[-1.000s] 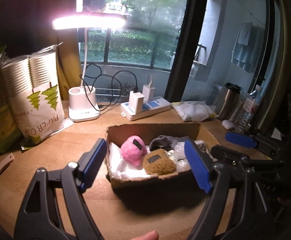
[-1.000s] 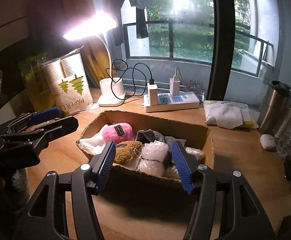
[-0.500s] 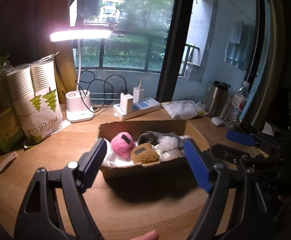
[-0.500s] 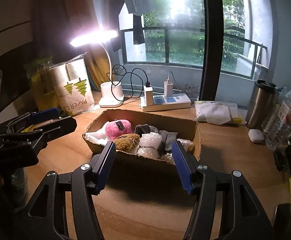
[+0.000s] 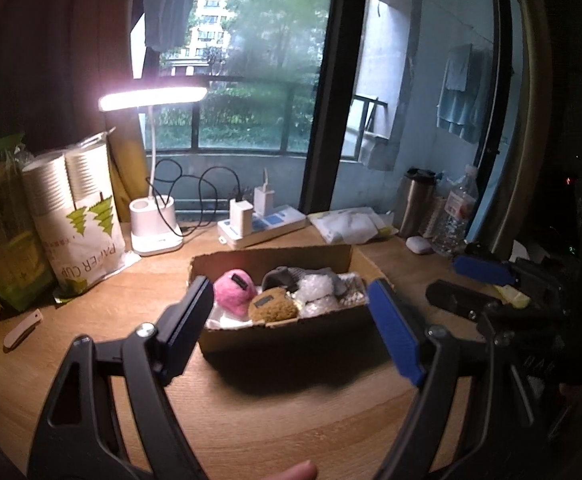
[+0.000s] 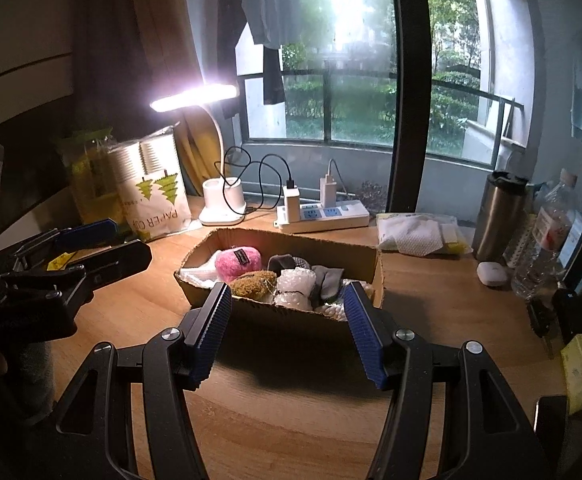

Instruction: Organize soft objects

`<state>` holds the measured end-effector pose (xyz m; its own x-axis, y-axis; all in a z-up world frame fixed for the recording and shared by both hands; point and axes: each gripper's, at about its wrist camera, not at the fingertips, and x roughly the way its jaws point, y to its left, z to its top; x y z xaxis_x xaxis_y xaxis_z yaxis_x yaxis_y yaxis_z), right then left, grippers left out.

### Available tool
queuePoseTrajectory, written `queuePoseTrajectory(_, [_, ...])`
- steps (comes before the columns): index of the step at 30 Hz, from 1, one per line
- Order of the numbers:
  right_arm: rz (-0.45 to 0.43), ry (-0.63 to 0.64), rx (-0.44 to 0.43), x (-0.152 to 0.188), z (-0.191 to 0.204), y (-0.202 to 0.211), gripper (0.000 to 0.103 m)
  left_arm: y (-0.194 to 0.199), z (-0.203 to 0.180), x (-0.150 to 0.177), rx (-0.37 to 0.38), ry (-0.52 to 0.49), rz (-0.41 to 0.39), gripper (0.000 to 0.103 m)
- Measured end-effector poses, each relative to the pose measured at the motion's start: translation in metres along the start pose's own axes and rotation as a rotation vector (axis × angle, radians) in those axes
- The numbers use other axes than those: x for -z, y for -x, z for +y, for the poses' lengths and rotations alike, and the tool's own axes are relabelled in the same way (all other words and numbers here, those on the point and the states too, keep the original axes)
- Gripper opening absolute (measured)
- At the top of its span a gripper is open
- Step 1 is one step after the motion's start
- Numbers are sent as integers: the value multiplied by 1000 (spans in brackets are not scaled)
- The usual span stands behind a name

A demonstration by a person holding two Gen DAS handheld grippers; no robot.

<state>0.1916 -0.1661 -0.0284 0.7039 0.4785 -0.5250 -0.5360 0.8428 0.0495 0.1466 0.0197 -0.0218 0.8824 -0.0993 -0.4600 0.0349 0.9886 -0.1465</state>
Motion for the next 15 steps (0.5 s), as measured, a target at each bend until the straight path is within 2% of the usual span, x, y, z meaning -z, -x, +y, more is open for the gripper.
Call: queuePoseTrajectory(15, [-112, 11, 35, -10, 11, 58, 62, 51, -16, -14, 19, -45, -95, 81])
